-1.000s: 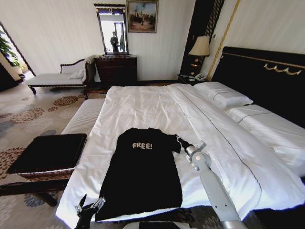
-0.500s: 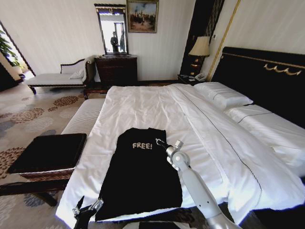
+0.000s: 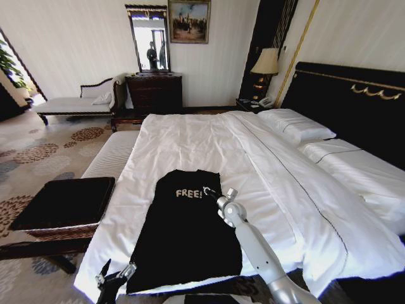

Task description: Fold the clothes on the bed and place them into the basket.

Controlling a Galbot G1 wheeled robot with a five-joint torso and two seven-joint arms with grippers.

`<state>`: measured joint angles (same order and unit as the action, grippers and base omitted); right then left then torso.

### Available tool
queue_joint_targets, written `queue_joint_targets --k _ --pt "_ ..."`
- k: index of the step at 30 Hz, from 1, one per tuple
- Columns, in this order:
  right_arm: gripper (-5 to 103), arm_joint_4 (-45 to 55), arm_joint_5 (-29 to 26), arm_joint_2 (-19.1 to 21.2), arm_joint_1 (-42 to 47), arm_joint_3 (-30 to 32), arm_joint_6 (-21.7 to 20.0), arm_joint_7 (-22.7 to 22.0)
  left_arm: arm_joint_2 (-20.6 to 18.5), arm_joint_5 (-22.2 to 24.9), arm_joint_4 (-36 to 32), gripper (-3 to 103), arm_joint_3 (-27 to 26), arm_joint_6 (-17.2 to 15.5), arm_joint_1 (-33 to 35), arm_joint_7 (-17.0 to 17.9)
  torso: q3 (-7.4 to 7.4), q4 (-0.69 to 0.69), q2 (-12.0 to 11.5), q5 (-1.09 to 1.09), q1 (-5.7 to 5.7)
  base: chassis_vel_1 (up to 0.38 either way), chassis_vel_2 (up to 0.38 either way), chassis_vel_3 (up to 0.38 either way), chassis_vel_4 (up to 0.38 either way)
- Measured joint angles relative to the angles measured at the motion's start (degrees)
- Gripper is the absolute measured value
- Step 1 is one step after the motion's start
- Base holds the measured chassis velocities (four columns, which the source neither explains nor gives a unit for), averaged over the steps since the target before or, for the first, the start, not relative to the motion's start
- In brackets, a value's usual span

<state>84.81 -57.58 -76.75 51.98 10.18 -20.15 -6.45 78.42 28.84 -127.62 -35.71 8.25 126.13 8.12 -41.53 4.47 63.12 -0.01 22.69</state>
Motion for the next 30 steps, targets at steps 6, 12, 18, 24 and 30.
queue_joint_targets --k 6,12,18,24,30 --pt "58 5.1 0.2 0.3 3.2 1.4 0.8 0.2 -0.8 -0.1 -0.2 100 0.5 -0.4 -0.6 0.1 0.00 -0.02 0.0 0.01 0.00 0.000 0.000 0.000 0.000" --pt "74 7.8 0.1 1.0 6.0 4.5 1.0 -0.3 -1.3 1.0 -0.2 100 0.5 -1.3 -2.3 0.3 0.00 -0.02 0.0 0.01 0.00 0.000 0.000 0.000 0.000" --pt "95 12.9 -0.3 2.2 14.7 11.2 1.0 -0.5 -3.0 8.4 2.3 100 1.7 -5.9 -11.1 0.6 0.00 0.00 0.0 0.02 0.00 0.000 0.000 0.000 0.000" --pt "100 17.2 0.0 2.3 21.7 14.2 1.2 -0.9 -4.1 17.8 5.6 100 5.5 -12.9 -23.0 1.7 0.00 0.00 0.0 0.00 0.00 0.000 0.000 0.000 0.000" --pt "100 19.5 0.8 2.2 25.7 15.2 1.3 -1.2 -4.3 21.8 9.7 98 8.0 -15.2 -32.7 2.5 0.00 0.00 0.0 0.01 0.00 0.000 0.000 0.000 0.000"
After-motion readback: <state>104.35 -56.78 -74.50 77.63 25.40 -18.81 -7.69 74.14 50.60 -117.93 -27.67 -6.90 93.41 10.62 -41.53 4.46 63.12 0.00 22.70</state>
